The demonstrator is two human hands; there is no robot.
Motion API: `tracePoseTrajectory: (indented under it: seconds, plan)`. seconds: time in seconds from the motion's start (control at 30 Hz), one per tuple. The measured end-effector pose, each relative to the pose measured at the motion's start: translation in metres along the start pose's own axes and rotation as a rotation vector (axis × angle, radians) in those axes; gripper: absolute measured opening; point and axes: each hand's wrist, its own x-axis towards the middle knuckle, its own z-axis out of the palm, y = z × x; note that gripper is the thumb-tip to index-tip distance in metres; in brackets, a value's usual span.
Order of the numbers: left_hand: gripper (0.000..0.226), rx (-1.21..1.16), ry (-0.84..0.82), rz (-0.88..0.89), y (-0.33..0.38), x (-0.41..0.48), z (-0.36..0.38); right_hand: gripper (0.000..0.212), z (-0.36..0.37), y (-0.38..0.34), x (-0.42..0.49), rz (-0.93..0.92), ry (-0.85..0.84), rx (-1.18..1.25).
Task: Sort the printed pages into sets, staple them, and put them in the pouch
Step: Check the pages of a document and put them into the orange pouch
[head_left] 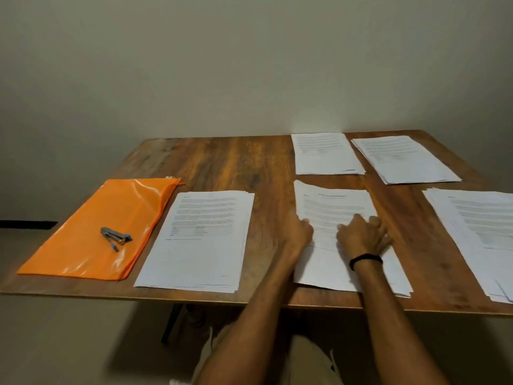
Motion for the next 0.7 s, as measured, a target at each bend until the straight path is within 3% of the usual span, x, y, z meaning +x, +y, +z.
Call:
tracePoseTrajectory:
  seconds: [0.07, 0.1, 0.13, 0.17, 0.23, 0.27, 0.4, 0.5, 0.7]
  plan:
    - [0.021, -0.172, -0.288, -0.027, 0.015, -0.001, -0.010, 0.043, 0.003, 0.007, 0.001, -0.003, -0.003, -0.004]
    - [0.028, -0.224, -0.538, -0.033, 0.008, 0.002, -0.017, 0.043, 0.002, 0.007, 0.000, 0.006, 0.004, -0.015]
    - [0.045, -0.226, -0.625, -0.004, 0.003, 0.007, -0.027, 0.043, 0.001, 0.004, -0.001, 0.015, 0.026, -0.012]
    - [0.056, -0.217, -0.512, -0.093, -0.005, 0.005, -0.035, 0.045, -0.001, -0.002, -0.004, 0.015, 0.060, 0.015]
    - [0.036, -0.015, 0.121, -0.158, -0.025, 0.003, -0.051, 0.051, -0.002, -0.022, -0.018, -0.029, 0.122, 0.164]
    - [0.031, 0.070, 0.268, -0.166, -0.039, 0.005, -0.060, 0.051, 0.000, -0.035, -0.028, -0.080, 0.131, 0.254]
    - [0.043, 0.359, 0.276, -0.258, -0.094, 0.010, -0.102, 0.021, 0.026, -0.094, -0.070, -0.323, -0.109, 0.481]
    - [0.038, 0.458, 0.207, -0.305, -0.117, 0.008, -0.116, 0.024, 0.047, -0.133, -0.099, -0.409, -0.348, 0.496]
    - [0.038, 0.437, 0.193, -0.272, -0.127, 0.011, -0.126, 0.040, 0.063, -0.170, -0.123, -0.375, -0.309, 0.418]
